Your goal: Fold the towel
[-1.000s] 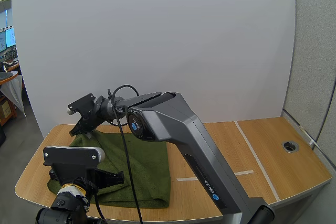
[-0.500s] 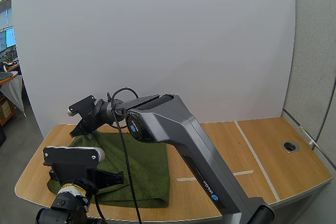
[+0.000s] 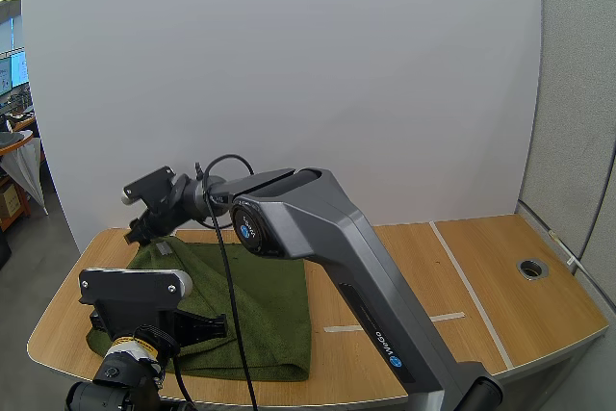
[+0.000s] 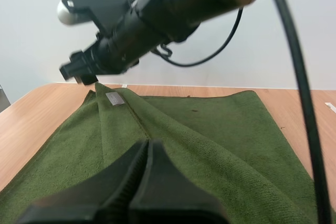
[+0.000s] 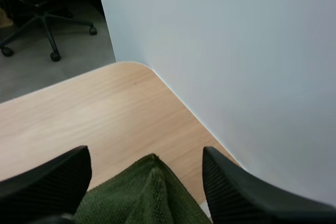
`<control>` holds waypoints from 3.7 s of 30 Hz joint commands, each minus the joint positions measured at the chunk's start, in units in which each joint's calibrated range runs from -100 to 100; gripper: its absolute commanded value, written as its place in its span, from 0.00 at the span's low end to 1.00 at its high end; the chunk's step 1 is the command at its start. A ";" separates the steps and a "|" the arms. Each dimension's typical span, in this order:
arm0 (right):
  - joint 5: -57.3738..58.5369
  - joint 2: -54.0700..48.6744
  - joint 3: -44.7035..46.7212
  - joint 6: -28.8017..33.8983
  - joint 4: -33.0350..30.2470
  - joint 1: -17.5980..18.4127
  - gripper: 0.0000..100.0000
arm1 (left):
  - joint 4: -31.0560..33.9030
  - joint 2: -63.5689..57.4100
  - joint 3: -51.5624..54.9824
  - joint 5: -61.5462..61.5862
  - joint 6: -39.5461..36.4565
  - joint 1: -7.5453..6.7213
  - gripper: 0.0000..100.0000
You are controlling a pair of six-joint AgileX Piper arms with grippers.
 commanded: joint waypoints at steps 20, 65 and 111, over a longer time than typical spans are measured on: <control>58.88 -24.71 0.53 13.44 -26.90 -1.54 0.36 | 0.11 -0.21 0.00 -1.25 -0.10 -0.15 0.00; 34.13 -62.76 71.12 8.58 -23.23 -15.32 0.00 | 3.90 -0.21 -2.55 -10.90 2.54 -0.15 0.00; 57.18 -101.39 83.33 6.97 -21.95 -15.32 0.00 | -0.50 14.34 -37.07 53.22 22.69 -0.15 0.00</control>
